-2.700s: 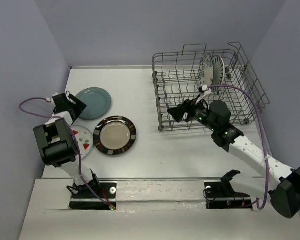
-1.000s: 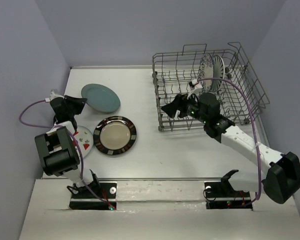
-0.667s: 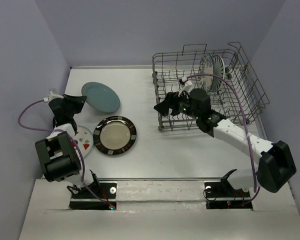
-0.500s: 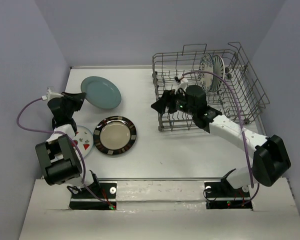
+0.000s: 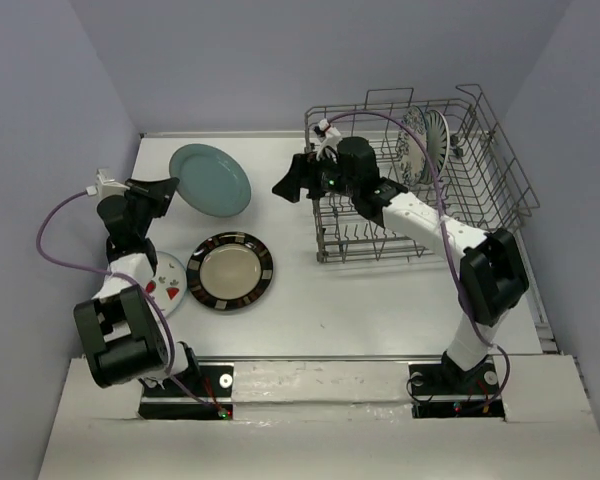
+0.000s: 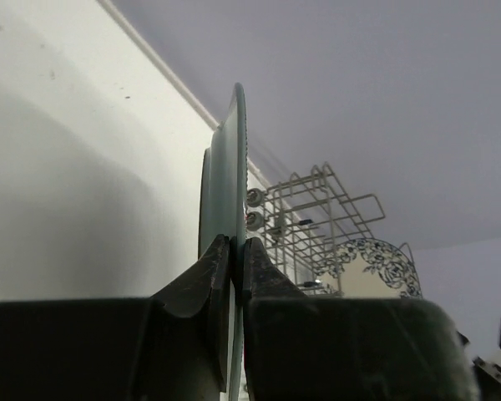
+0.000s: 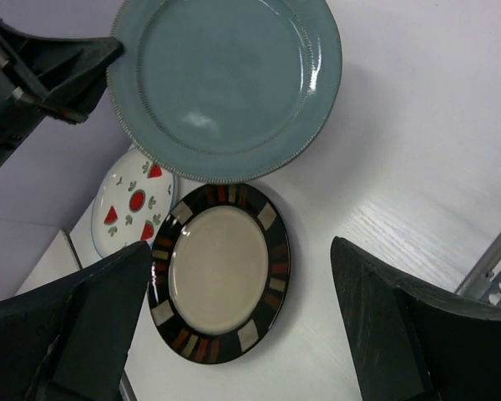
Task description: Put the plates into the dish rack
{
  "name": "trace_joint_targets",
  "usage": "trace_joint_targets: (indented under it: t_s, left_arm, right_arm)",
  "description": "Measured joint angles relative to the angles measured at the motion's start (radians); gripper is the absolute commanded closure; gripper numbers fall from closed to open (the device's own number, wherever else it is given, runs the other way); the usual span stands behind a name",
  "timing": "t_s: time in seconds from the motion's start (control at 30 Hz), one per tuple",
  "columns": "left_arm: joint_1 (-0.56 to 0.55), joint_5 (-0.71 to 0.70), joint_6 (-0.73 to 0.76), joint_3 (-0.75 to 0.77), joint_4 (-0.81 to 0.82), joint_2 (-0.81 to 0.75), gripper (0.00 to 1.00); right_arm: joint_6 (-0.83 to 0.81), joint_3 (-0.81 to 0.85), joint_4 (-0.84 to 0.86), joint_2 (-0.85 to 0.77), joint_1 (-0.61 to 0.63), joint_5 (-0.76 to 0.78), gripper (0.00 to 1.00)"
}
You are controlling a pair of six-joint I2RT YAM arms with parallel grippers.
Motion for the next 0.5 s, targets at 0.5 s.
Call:
trace_joint_targets:
  t_s: [0.5]
  left_arm:
    - [-0.07,0.085,-0.122,-0.048,0.062,-0.375,0.94]
  right_arm:
    - [-0.054,0.215,-0.161,0.112,-0.025,-0.026,0.0]
